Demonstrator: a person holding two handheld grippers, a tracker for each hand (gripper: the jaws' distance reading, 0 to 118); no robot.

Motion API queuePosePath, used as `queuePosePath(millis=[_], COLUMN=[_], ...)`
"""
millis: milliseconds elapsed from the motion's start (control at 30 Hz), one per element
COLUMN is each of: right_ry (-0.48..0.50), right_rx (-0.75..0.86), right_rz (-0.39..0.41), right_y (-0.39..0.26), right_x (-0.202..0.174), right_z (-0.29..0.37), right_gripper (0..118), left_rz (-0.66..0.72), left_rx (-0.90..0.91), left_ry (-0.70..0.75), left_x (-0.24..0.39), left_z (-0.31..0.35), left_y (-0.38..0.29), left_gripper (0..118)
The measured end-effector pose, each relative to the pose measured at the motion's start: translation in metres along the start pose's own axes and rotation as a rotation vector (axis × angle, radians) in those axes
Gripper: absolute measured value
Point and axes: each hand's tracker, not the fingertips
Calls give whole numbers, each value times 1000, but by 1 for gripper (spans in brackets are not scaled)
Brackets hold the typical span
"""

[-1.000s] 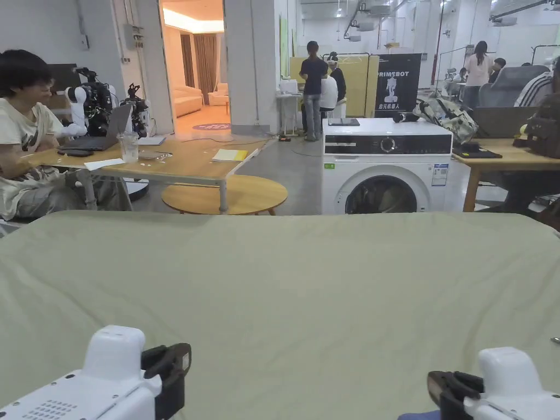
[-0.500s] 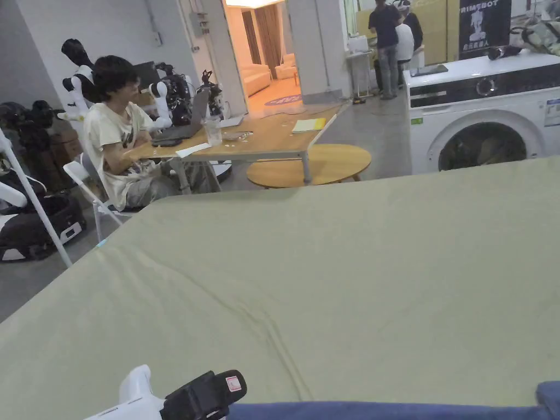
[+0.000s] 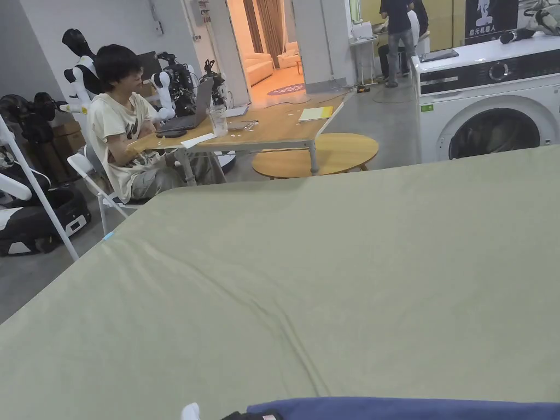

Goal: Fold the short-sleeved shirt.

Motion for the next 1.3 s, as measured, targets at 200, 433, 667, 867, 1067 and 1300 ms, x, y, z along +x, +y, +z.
queuePosePath(millis=[200, 433, 667, 867, 1067, 1300], right_ry=[9, 56, 73, 66, -7, 7], right_rx=[-17, -6, -27, -19, -48, -50], right_rz=[-22, -56, -79, -63, -65, -156], right_y=[-1, -5, -7, -11, -25, -31], right_x=[6, 7, 9, 18, 38, 58], right_z=[0, 1, -3, 18, 32, 32], right_gripper=[0, 0, 0, 0, 0, 0], left_rz=[19, -166, -385, -447, -541, -608], left_rx=[106, 283, 48, -206, -340, -182], left_ry=[-26, 137, 89, 157, 17, 80], left_x=[12, 89, 160, 168, 190, 185], left_z=[35, 86, -11, -149, -184, -141], left_y=[32, 80, 9, -54, -77, -61], left_gripper=[1, 1, 1, 1, 50, 5])
